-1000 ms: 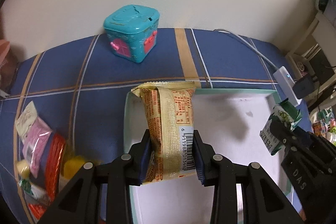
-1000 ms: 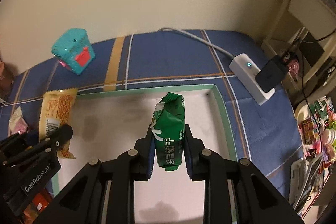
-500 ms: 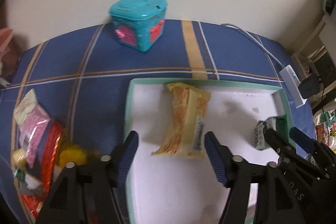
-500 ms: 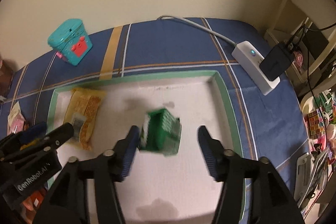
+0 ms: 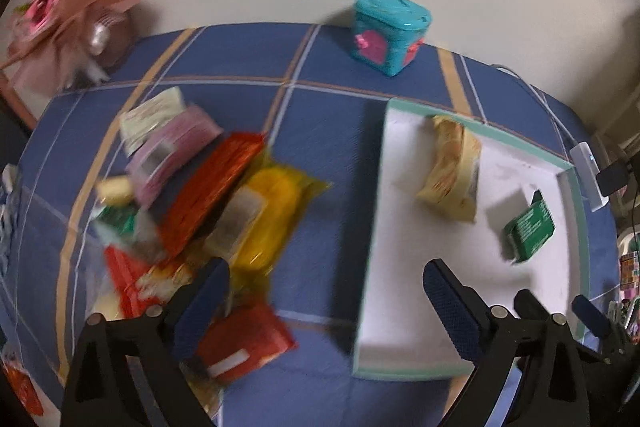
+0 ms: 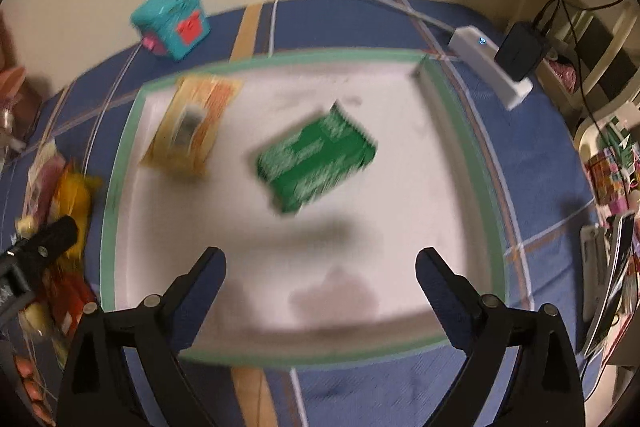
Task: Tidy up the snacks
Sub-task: 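Move both open tools back over the snack pile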
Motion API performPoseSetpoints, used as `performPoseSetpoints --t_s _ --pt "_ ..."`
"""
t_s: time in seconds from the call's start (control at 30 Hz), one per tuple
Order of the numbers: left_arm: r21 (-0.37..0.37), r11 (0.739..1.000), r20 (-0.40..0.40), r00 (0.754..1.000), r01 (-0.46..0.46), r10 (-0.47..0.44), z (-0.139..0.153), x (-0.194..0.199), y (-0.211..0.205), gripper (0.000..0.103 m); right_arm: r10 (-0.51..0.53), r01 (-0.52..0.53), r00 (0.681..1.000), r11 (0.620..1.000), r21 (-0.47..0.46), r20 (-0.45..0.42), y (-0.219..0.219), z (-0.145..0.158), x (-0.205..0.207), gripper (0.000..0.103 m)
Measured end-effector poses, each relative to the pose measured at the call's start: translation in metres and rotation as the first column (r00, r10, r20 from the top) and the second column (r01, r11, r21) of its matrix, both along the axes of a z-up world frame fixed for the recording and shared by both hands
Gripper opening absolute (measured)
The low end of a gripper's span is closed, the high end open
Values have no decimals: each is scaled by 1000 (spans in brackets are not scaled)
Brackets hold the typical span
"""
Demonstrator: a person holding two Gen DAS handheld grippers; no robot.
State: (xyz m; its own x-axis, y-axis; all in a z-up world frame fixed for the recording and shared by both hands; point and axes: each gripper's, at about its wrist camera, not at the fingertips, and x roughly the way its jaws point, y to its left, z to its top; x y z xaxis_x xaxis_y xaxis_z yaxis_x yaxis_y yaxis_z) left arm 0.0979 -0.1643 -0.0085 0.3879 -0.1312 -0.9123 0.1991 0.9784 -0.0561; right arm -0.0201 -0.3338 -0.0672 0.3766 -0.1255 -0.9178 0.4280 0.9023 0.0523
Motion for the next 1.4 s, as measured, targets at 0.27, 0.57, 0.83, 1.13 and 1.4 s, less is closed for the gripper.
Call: performPoseSetpoints --t_s 0.27,0.57,0.83,1.13,1.4 --pt "9 998 3 998 -66 66 4 -15 44 99 26 -27 998 1000 -16 -48 29 -17 -15 96" --pt "-24 991 -74 989 -132 130 -6 -28 88 99 41 -42 999 998 -55 -26 48 -19 -38 96" --pt "-54 988 -81 987 -142 137 -1 -45 106 99 63 -63 998 997 -48 -14 47 -20 -40 96" --pt "-61 990 -94 988 -129 123 -3 -63 116 99 45 -46 998 999 -11 -42 51 -21 -56 96" --pt "-73 988 -89 988 -133 126 0 -66 134 99 -11 8 998 998 63 55 52 3 -59 96"
